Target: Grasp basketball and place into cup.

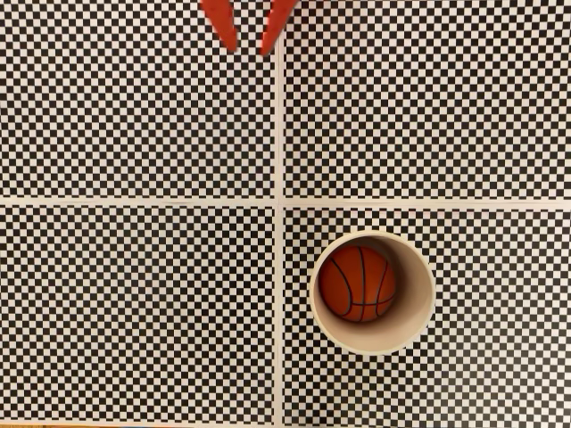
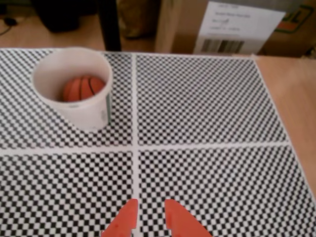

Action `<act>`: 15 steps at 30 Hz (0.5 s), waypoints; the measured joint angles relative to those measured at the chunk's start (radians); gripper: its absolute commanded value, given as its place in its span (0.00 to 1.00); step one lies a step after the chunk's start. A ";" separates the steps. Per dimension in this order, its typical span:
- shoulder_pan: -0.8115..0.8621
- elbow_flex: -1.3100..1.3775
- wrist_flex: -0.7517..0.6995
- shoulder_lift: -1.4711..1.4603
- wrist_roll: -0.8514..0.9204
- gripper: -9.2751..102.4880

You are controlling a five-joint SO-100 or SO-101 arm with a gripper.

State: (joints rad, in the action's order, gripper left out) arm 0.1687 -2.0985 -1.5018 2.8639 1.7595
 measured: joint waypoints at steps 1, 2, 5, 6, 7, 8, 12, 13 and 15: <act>0.000 -0.028 0.006 0.029 0.002 0.08; -0.006 -0.054 0.014 0.058 0.002 0.08; -0.006 -0.120 0.031 0.129 0.014 0.08; -0.014 -0.141 0.040 0.156 0.014 0.08; -0.020 -0.161 0.051 0.179 0.017 0.08; -0.029 -0.179 0.063 0.202 0.018 0.08; -0.058 -0.242 0.094 0.265 0.020 0.08; -0.064 -0.256 0.103 0.278 0.020 0.08; -0.081 -0.288 0.118 0.311 0.020 0.08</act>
State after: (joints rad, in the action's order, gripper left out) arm 0.0874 -2.3869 -1.3837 3.1753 1.7794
